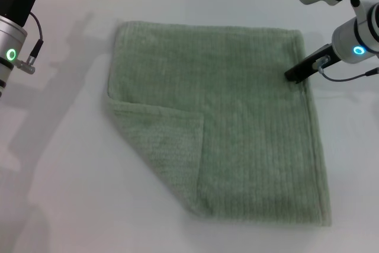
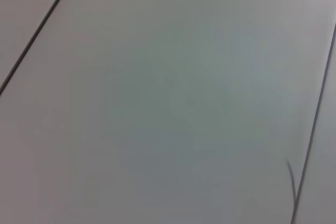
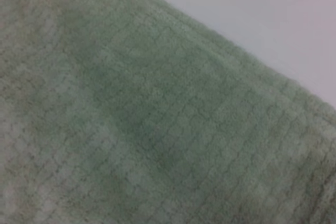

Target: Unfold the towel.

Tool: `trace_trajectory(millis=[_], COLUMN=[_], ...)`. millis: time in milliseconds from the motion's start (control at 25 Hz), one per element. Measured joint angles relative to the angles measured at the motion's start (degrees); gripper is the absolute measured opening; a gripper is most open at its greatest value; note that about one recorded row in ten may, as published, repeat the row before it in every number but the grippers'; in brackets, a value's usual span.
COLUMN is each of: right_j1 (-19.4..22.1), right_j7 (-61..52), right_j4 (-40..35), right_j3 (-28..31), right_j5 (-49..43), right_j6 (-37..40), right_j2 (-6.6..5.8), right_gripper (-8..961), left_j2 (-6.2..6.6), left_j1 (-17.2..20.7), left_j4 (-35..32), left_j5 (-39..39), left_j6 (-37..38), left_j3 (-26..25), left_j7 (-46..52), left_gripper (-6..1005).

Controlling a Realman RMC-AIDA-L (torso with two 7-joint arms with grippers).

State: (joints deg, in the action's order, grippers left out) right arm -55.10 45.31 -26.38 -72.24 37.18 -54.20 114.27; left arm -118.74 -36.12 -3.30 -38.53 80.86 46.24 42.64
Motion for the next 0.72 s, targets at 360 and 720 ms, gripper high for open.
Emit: trace_trajectory(millis=[360,720], right_j1=[-0.02,-0.01], right_j7=[0.05,0.13], right_j4=[0.11,0.10], right_j3=[0.00,0.00], right_j5=[0.00,-0.07], right_j6=[0.00,-0.02], right_j2=[0.07,0.07], right_gripper=[20,20], left_j2=[0.49,1.87], left_j1=[1.42,5.57], left_j4=[-7.67,-26.87], left_j5=[-1.98,-13.50], left_j6=[-1.69,-5.47], left_j3=[8.47,19.12], left_j7=[12.58,35.41], left_gripper=[830,829])
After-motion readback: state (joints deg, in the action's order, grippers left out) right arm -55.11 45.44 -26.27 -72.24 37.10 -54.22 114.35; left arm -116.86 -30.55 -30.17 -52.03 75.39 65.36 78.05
